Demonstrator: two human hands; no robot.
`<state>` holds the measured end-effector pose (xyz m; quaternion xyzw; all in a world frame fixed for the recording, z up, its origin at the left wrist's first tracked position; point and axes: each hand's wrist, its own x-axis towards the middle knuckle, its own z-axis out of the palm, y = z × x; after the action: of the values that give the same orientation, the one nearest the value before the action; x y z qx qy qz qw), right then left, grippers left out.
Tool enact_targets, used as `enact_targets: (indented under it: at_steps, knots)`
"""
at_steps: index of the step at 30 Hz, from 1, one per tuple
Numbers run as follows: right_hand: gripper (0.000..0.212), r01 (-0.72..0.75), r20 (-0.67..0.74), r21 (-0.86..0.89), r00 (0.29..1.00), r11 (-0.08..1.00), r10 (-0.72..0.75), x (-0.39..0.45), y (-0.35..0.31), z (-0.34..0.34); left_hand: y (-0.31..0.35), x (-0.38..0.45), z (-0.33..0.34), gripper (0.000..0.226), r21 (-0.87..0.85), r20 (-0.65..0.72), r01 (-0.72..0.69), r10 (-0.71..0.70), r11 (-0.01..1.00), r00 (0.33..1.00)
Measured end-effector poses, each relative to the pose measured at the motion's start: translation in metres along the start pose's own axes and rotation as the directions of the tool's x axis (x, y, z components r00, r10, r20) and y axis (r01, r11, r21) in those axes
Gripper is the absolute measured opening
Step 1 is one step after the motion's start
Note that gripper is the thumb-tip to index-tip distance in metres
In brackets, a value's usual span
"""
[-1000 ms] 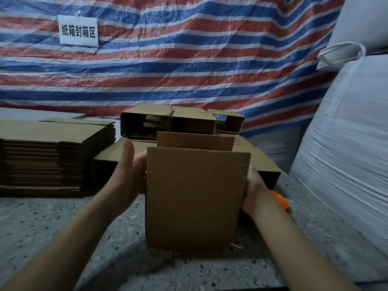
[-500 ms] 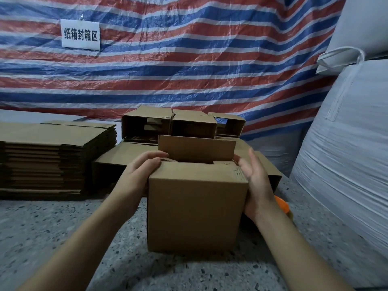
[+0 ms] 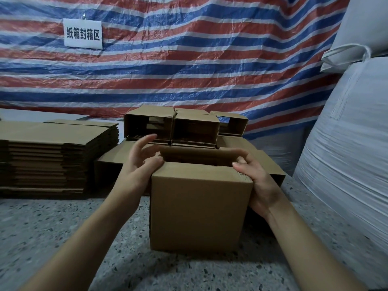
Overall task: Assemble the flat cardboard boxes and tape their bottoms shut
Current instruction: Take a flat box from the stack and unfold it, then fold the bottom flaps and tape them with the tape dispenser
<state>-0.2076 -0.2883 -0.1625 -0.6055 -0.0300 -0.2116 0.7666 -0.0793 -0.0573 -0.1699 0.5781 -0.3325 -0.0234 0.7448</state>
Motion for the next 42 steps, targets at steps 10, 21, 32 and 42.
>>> enact_targets:
  at_steps: [10,21,32,42]
  knots:
    - [0.008,0.030,-0.081,-0.124,0.996,0.992,-0.040,0.004,0.006,0.002,0.013,0.005,-0.003,0.033,0.284,0.025,0.012,-0.020,0.959,0.999]
    - [0.006,0.013,-0.107,-0.174,0.994,0.985,-0.032,0.003,0.005,0.004,0.058,0.001,0.053,0.078,0.827,0.551,-0.498,-0.200,0.261,0.810]
    - [0.044,-0.346,-0.342,-0.935,0.938,-0.073,-0.063,0.003,-0.001,-0.051,0.050,0.001,0.052,0.064,0.816,0.568,-0.546,-0.088,0.191,0.818]
    - [0.066,-0.378,-0.400,-0.875,0.916,-0.302,0.014,-0.011,0.034,-0.074,0.050,0.001,0.051,0.071,0.817,0.569,-0.543,-0.119,0.194,0.814]
